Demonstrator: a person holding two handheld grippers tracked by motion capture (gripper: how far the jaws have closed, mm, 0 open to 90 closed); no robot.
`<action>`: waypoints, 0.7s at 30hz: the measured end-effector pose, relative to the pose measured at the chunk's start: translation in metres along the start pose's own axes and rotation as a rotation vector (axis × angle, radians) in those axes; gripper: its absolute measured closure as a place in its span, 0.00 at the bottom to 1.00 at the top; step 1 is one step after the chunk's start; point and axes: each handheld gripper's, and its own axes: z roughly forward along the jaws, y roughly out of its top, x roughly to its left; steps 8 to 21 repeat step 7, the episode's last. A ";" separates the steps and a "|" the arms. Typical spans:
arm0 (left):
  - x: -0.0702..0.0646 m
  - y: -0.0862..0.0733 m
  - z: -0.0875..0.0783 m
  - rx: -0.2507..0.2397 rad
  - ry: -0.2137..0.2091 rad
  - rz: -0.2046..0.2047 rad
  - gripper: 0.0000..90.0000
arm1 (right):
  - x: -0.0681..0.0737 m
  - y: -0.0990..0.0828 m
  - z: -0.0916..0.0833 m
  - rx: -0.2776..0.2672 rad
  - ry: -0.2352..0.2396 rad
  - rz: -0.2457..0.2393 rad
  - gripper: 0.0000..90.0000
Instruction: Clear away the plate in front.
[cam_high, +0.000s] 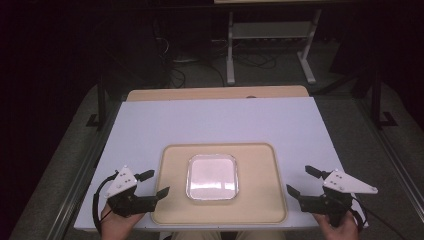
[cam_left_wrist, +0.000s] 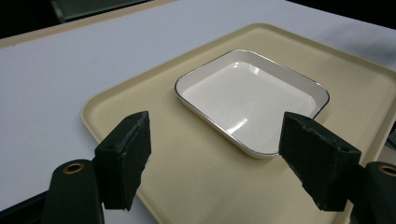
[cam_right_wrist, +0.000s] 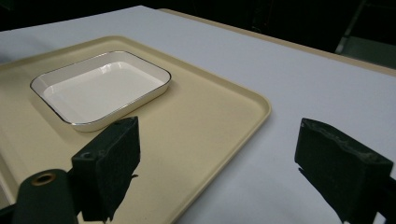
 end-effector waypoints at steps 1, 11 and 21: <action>0.000 0.000 0.000 0.000 0.000 0.000 0.27 | 0.000 0.000 0.000 -0.001 0.001 0.000 0.15; 0.001 0.000 0.000 -0.006 0.009 -0.005 0.27 | 0.000 0.000 0.000 -0.007 0.006 0.004 0.15; 0.001 0.000 0.000 -0.006 0.009 -0.005 0.27 | 0.000 0.000 0.000 -0.007 0.006 0.004 0.15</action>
